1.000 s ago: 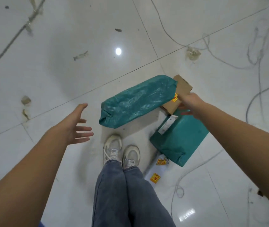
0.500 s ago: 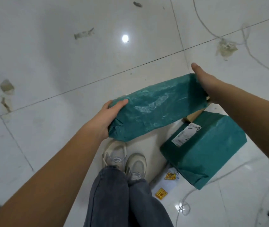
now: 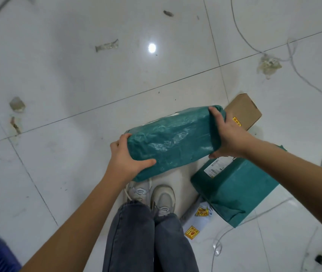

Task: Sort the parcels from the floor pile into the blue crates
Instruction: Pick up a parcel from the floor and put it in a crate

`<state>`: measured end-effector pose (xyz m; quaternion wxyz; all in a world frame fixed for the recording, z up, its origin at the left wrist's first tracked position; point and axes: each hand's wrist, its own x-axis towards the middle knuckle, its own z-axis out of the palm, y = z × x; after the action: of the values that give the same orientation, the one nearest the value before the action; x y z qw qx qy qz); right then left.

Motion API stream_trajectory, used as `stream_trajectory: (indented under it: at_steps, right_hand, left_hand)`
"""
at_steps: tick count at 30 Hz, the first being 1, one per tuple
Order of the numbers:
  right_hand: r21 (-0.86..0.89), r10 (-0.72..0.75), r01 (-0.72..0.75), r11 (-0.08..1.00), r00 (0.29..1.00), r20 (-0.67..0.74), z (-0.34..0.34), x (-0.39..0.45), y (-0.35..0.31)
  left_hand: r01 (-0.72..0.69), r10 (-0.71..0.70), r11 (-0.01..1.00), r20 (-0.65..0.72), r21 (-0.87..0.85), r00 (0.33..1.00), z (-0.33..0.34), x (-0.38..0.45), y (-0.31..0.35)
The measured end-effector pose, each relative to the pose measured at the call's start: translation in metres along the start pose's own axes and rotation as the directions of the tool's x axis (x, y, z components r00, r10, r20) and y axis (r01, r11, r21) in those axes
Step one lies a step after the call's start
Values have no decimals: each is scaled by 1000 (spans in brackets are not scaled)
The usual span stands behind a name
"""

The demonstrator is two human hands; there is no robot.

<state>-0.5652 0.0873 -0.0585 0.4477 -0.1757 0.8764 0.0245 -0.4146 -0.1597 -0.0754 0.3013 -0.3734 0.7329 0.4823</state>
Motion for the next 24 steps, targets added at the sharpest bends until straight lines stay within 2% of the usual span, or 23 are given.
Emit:
stream_trajectory:
  at_steps: [3,4,5,6,7,8,9,10,12,13,15,17,18,21,24]
  right_hand:
    - [-185,75,-82,979,996,-46,11,0,-12]
    - [-198,87,-96,975,995,-55,11,1,-12]
    - [-168,93,-98,981,995,-39,10,2,-10]
    - [-88,86,-85,992,996,7,6,3,-7]
    - [67,78,-82,994,994,72,2,2,-4]
    - [281,86,-123,952,986,141,-4,-1,-1]
    - [483,104,-194,854,973,208,-8,-5,2]
    - [610,127,-272,744,954,271,-8,-11,5]
    - [708,201,-411,575,909,365,4,-21,9]
    - [732,235,-479,484,877,418,14,-23,12]
    - [753,232,-608,252,793,563,40,-23,18]
    - [731,129,-681,41,729,672,63,-18,22]
    - [719,87,-695,-17,715,694,71,-15,23]
    - [722,55,-691,-38,720,692,80,-12,27]
    - [755,27,-655,-32,755,655,78,-25,22]
  left_hand:
    - [-122,119,919,31,376,992,3,-3,5]
    - [-130,122,890,45,437,991,4,-3,8]
    - [-107,96,900,46,423,994,4,-2,12]
    - [-43,38,951,20,306,999,2,1,16]
    - [69,-67,991,-19,116,998,-1,4,17]
    - [206,-212,974,-48,-95,976,-3,8,15]
    - [346,-369,898,-35,-273,929,-5,12,10]
    - [471,-503,788,26,-397,864,-5,14,3]
    - [631,-624,598,206,-494,753,-5,10,-14]
    - [688,-637,540,298,-485,711,-5,9,-24]
    - [756,-610,491,448,-432,653,-1,9,-41]
    - [785,-563,474,547,-400,619,2,10,-55]
    - [786,-542,469,572,-403,616,4,10,-61]
    - [760,-487,480,587,-438,646,7,6,-81]
    - [697,-430,471,549,-541,717,2,-9,-91]
